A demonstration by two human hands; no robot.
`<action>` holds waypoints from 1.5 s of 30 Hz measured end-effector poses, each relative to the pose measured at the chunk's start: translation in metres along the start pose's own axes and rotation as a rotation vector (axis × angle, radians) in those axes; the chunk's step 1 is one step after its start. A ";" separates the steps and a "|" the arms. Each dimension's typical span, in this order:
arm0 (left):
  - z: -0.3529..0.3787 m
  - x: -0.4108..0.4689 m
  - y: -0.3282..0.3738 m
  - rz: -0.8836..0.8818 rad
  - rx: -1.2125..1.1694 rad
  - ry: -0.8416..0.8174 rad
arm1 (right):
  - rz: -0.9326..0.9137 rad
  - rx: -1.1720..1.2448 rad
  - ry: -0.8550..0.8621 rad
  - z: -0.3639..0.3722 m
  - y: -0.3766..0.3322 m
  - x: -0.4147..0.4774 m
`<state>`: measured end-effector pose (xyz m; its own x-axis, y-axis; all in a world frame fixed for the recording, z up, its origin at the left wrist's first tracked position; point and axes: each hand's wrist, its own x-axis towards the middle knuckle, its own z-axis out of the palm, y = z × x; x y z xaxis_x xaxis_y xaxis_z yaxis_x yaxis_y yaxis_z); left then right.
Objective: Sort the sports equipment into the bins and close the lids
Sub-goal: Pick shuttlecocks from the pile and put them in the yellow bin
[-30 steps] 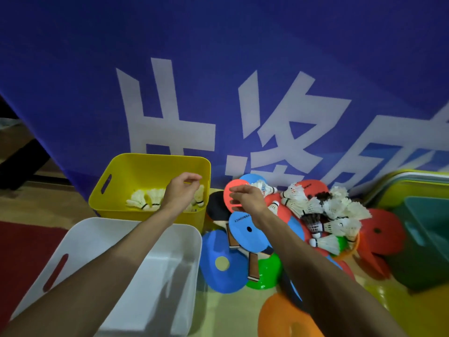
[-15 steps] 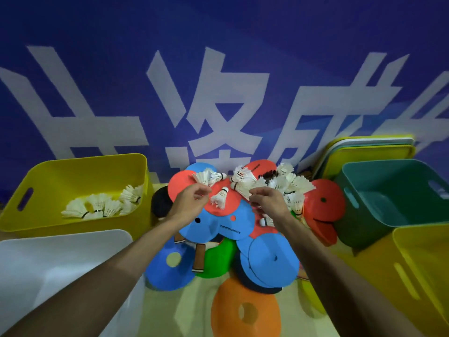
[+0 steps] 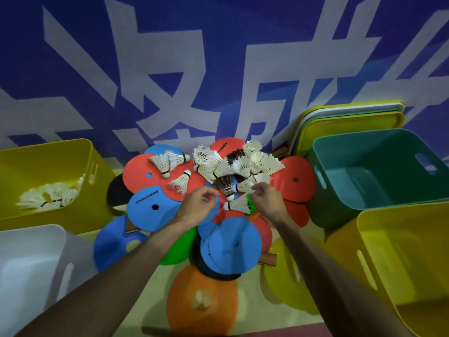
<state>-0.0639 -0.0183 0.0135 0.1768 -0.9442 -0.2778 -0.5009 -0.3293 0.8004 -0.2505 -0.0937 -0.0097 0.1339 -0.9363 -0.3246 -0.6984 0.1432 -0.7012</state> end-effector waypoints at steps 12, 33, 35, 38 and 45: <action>0.004 0.008 -0.016 -0.126 -0.050 0.087 | 0.043 -0.152 -0.098 0.042 0.000 0.005; -0.018 0.047 -0.081 -0.355 -0.240 0.445 | -0.229 -0.013 0.022 0.057 -0.074 0.016; -0.017 0.055 -0.082 -0.414 -0.328 0.453 | -0.242 -0.005 0.044 0.060 -0.076 0.018; -0.013 0.066 -0.080 -0.432 -0.419 0.422 | -0.250 0.012 0.067 0.062 -0.076 0.017; -0.012 0.073 -0.082 -0.524 -0.575 0.508 | -0.163 0.045 0.095 0.061 -0.074 0.016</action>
<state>0.0004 -0.0601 -0.0656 0.6799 -0.5162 -0.5208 0.2205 -0.5335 0.8166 -0.1539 -0.0997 -0.0020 0.1742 -0.9740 -0.1447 -0.6404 -0.0005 -0.7680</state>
